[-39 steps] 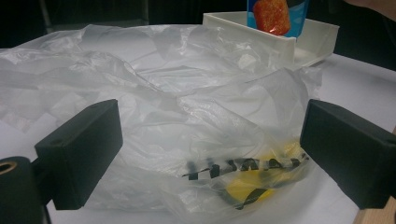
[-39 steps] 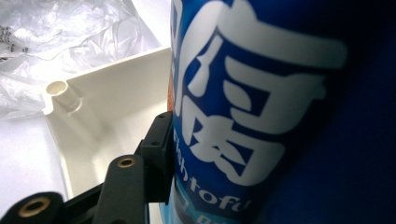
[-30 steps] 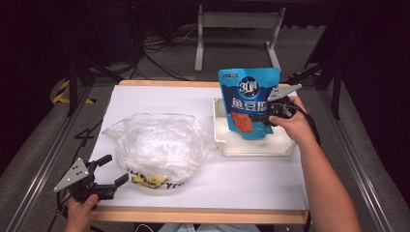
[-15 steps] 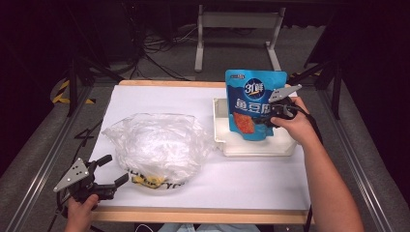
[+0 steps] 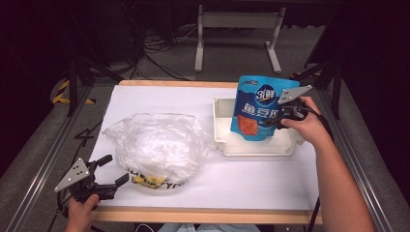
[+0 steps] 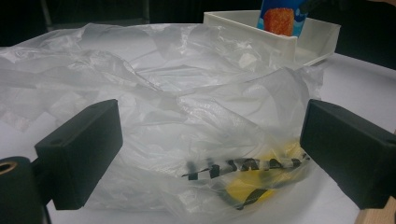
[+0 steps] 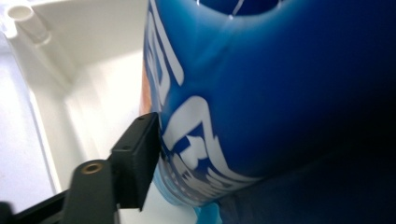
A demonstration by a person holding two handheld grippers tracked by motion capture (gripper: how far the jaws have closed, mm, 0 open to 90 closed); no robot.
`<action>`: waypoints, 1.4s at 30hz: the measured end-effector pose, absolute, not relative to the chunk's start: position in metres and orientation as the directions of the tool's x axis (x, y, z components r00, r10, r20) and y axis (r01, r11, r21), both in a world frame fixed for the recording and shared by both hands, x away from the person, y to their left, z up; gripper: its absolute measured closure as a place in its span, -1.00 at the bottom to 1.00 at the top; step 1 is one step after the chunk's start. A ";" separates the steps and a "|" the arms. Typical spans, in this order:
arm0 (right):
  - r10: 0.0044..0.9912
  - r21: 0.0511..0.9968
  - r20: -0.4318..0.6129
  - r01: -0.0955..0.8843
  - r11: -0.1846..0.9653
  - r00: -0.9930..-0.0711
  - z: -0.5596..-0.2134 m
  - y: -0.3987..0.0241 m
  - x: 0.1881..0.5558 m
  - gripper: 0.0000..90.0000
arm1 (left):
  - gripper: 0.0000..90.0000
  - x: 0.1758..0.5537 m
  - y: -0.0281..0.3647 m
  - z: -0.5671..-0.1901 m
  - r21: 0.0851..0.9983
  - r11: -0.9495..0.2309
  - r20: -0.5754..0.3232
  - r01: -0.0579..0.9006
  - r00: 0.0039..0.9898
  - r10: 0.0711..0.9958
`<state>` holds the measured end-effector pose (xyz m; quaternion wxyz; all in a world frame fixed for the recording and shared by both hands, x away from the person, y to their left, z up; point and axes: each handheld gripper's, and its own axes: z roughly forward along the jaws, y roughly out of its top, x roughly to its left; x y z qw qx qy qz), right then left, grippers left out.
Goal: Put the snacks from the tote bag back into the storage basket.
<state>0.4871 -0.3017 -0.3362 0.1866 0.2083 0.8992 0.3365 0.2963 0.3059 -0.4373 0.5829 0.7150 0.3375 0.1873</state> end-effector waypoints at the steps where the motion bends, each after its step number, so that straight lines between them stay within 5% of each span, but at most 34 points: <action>1: 0.496 0.680 -0.201 0.244 0.691 -0.845 -0.336 -0.303 0.487 -0.31 | -0.85 0.296 0.306 -0.437 0.960 -0.091 -0.127 0.265 0.700 0.702; 11: 0.545 0.695 -0.204 0.272 0.666 -0.813 -0.339 -0.311 0.484 -0.51 | -0.86 0.296 0.306 -0.437 0.959 -0.098 -0.124 0.268 0.701 0.702; 17: 0.628 0.764 -0.106 0.341 0.547 -0.771 -0.342 -0.319 0.474 -0.66 | -0.85 0.297 0.306 -0.437 0.957 -0.105 -0.122 0.270 0.704 0.700; 42: 0.764 0.846 -0.054 0.376 0.377 -0.644 -0.308 -0.344 0.414 -0.84 | -0.85 0.297 0.304 -0.438 0.958 -0.101 -0.124 0.268 0.705 0.699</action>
